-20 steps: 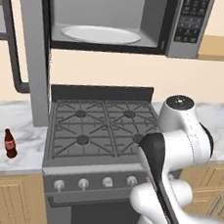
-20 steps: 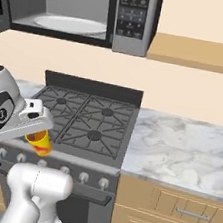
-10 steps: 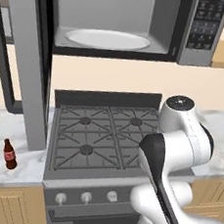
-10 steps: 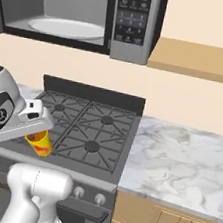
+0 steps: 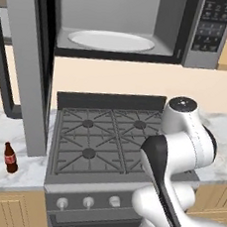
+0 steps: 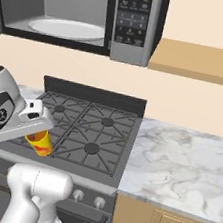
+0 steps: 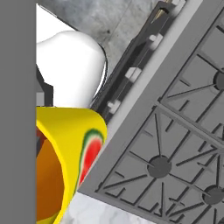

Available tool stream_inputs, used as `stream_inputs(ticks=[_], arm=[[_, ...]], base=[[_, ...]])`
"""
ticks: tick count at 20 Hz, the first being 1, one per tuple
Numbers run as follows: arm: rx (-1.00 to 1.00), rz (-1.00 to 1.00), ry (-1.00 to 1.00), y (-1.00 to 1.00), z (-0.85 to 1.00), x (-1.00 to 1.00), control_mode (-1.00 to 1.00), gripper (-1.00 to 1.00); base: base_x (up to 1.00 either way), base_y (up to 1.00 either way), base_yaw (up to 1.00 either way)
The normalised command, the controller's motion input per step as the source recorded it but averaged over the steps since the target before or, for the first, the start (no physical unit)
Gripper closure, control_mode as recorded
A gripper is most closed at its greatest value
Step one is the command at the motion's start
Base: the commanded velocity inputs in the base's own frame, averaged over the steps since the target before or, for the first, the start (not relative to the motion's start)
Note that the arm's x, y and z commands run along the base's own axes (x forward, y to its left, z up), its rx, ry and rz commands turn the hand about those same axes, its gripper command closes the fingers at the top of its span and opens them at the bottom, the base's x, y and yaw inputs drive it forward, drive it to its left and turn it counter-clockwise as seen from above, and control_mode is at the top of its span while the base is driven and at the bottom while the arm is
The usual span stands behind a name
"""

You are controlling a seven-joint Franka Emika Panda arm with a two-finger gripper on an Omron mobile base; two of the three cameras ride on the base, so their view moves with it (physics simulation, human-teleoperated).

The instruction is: Place the microwavable item in the microwave. Then, close the microwave door and press the start button.

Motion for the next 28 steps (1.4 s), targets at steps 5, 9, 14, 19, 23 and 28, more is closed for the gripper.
stream_inputs(ticks=[5,9,14,19,23,28], arm=[[0.00,0.15,-0.14,-0.15,0.47,0.00,-1.00,1.00],[-0.01,0.21,-0.23,-0.24,0.88,0.00,-1.00,1.00],[-0.06,0.21,-0.23,-0.04,0.98,0.00,-1.00,1.00],[-0.15,0.17,-0.19,0.15,1.00,0.00,-1.00,1.00],[-0.20,0.16,-0.11,0.38,0.82,0.00,-1.00,1.00],[-0.19,0.20,-0.13,0.39,0.50,0.01,-1.00,1.00]], base=[[0.00,0.00,0.00],[0.00,0.00,0.00],[0.00,0.00,0.00],[0.00,0.00,0.00],[0.00,0.00,0.00],[0.00,0.00,0.00]])
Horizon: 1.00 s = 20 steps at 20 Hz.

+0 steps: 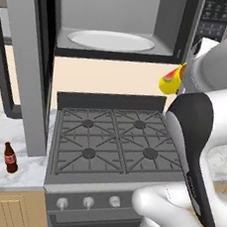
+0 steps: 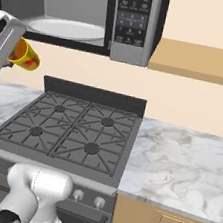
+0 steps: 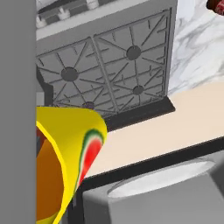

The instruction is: Place the microwavable item in the microwave. Then, close the microwave door and press the start button.

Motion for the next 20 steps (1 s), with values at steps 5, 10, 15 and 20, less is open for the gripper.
stream_inputs(ticks=[5,10,15,20], arm=[[-0.11,0.22,-0.19,0.08,0.17,0.32,-1.00,1.00],[-0.08,0.15,-0.03,0.00,0.22,0.71,-1.00,1.00],[-0.07,0.02,0.01,0.00,0.07,0.76,-1.00,1.00],[-0.06,0.00,0.04,0.00,0.19,0.81,-1.00,1.00]], base=[[0.00,0.00,0.00],[0.00,0.00,0.00],[0.00,0.00,0.00],[0.00,0.00,0.00]])
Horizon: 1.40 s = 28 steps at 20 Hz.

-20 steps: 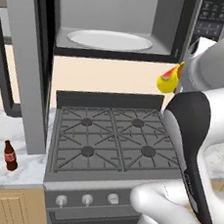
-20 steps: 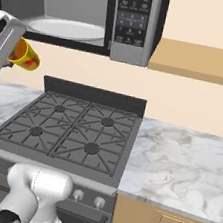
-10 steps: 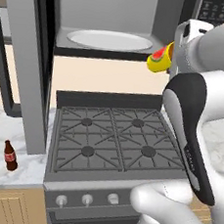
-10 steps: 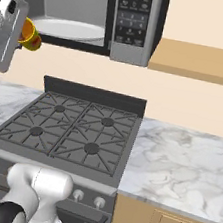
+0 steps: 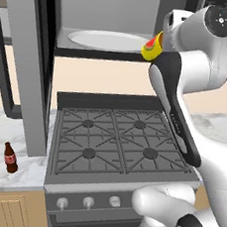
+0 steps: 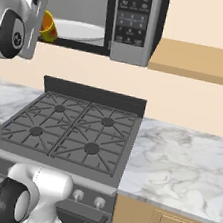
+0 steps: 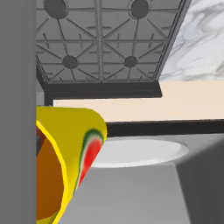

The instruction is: Place the microwavable item in the microwave. Then, close the microwave door and press the start button.

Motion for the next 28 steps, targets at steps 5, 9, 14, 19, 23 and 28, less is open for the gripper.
stream_inputs(ticks=[5,9,14,19,23,28], arm=[[-0.07,0.00,0.00,0.07,0.22,0.71,-1.00,1.00],[-0.05,0.00,0.02,0.13,0.15,0.69,-1.00,1.00],[-0.01,0.00,0.11,0.17,0.00,0.83,-1.00,1.00],[0.00,0.00,0.14,0.26,-0.05,0.93,-1.00,1.00],[-0.01,0.00,0.06,0.18,0.00,0.70,-1.00,1.00],[-0.04,0.00,0.00,0.11,-0.04,0.53,-1.00,1.00]], base=[[0.00,0.00,0.00],[0.00,0.00,0.00],[0.00,0.00,0.00],[0.00,0.00,0.00],[0.00,0.00,0.00],[0.00,0.00,0.00]])
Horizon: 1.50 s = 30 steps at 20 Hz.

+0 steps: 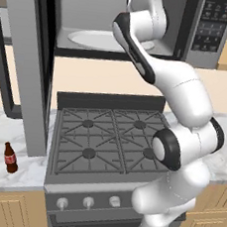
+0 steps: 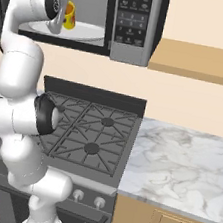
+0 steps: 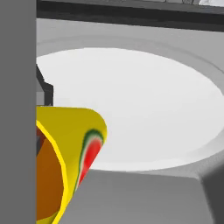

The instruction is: Place the microwavable item in the microwave. Then, close the microwave door and press the start button.

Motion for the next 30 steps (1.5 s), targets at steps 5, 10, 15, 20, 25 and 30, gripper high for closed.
stream_inputs(ticks=[5,10,15,20,25,30], arm=[[-0.07,0.00,0.08,0.04,-0.25,0.33,-1.00,1.00],[-0.05,0.00,0.12,0.00,-0.13,0.02,-1.00,1.00],[-0.05,0.00,0.09,0.00,0.00,0.05,-1.00,1.00],[-0.02,0.00,0.04,0.00,0.00,-0.07,-1.00,1.00],[-0.07,0.00,0.01,0.00,-0.02,-0.36,-1.00,1.00],[-0.07,0.00,0.07,0.00,-0.12,-0.05,-1.00,1.00]], base=[[0.00,0.00,0.00],[0.00,0.00,0.00],[0.00,0.00,0.00],[0.00,0.00,0.00],[0.00,0.00,0.00],[0.00,0.00,0.00]])
